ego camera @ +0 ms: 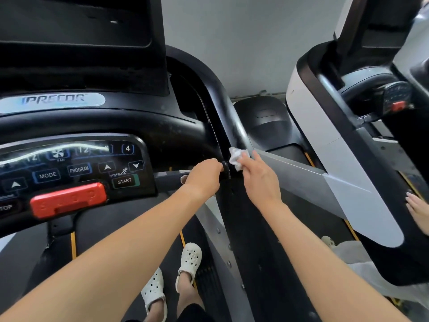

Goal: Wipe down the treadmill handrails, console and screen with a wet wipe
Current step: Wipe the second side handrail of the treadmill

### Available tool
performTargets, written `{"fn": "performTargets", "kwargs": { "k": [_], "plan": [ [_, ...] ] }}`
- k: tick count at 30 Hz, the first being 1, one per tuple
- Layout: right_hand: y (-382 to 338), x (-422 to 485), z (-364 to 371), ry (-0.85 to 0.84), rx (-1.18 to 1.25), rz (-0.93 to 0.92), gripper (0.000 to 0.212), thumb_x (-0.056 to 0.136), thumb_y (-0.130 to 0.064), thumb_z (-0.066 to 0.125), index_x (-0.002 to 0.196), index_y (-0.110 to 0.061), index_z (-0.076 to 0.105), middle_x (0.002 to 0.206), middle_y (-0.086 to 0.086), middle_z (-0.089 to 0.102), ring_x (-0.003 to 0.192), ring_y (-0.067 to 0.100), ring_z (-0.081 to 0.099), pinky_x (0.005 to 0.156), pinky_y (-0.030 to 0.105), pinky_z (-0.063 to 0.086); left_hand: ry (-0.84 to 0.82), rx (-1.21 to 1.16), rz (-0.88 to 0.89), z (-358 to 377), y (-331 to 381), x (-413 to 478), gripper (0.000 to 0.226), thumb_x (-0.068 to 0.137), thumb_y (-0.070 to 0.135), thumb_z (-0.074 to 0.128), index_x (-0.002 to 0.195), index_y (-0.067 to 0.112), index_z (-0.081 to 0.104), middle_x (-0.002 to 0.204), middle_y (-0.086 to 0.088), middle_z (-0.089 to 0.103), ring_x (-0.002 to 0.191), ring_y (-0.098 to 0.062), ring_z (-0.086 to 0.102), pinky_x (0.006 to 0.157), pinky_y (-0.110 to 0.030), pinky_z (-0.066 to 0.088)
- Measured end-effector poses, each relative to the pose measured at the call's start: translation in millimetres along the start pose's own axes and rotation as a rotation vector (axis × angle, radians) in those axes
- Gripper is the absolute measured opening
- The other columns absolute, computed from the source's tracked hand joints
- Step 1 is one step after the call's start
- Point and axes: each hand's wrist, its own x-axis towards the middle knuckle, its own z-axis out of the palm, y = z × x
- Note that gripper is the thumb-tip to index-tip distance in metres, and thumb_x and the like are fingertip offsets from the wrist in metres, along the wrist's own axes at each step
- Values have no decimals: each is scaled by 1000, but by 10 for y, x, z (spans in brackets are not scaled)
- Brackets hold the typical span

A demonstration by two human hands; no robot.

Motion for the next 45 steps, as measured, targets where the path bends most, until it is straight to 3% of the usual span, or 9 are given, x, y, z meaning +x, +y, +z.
{"fn": "performTargets", "kwargs": {
  "k": [3,9,16,20,24,30,34,38,45],
  "plan": [
    [-7,203,-22,-27,120,137,31,105,-10,46,127,-22,64,115,9,65,90,34,62,77,43,50,-7,2,-3,-9,-9,20,43,92,-5,56,130,12,66,121,-5,61,114,-28,61,98,-41,51],
    [74,-161,-99,-37,58,80,22,102,-5,49,120,-13,58,98,6,64,72,32,62,64,44,51,-17,0,-9,-32,3,17,46,89,-8,53,128,10,67,123,-7,62,117,-30,60,98,-42,51],
    [52,119,-48,-48,46,126,27,105,-8,47,130,-12,57,95,13,68,79,38,65,71,47,52,-4,-25,-51,-29,42,19,57,88,-12,52,137,15,63,131,-7,61,121,-30,60,98,-38,49],
    [11,488,67,-92,104,112,39,105,-7,43,143,-18,46,113,6,66,91,30,65,74,29,41,-13,-25,-64,-3,27,59,62,89,-12,52,142,19,60,135,-5,62,125,-28,59,103,-38,48],
    [76,394,-7,-77,134,120,38,108,-12,43,143,-21,52,108,-1,64,84,18,56,74,22,35,-4,-30,-78,6,83,65,70,84,-15,52,142,24,59,133,-3,62,122,-27,60,99,-38,49],
    [329,-85,-63,-26,182,113,32,106,-14,49,135,-18,63,93,6,73,80,30,66,71,41,50,15,-35,-123,8,152,51,73,83,-17,51,143,23,59,136,-8,62,123,-29,61,100,-38,51],
    [351,182,-60,-83,128,115,37,110,-15,41,143,-16,57,108,12,73,93,32,67,76,30,44,-6,8,-155,-5,231,30,77,81,-20,52,145,21,56,138,-10,60,124,-31,60,99,-37,50],
    [354,454,-48,-182,170,147,45,111,-14,33,155,-13,42,135,15,64,115,36,61,95,33,41,-65,59,-186,11,276,64,77,81,-20,54,150,16,52,140,-12,60,128,-31,58,103,-38,49],
    [651,-58,21,-40,400,103,36,107,-12,50,137,-21,66,103,5,75,83,22,63,76,20,42,31,143,-172,166,301,8,49,89,-9,50,129,16,62,108,-6,67,94,-27,64,80,-38,52]
  ]
}}
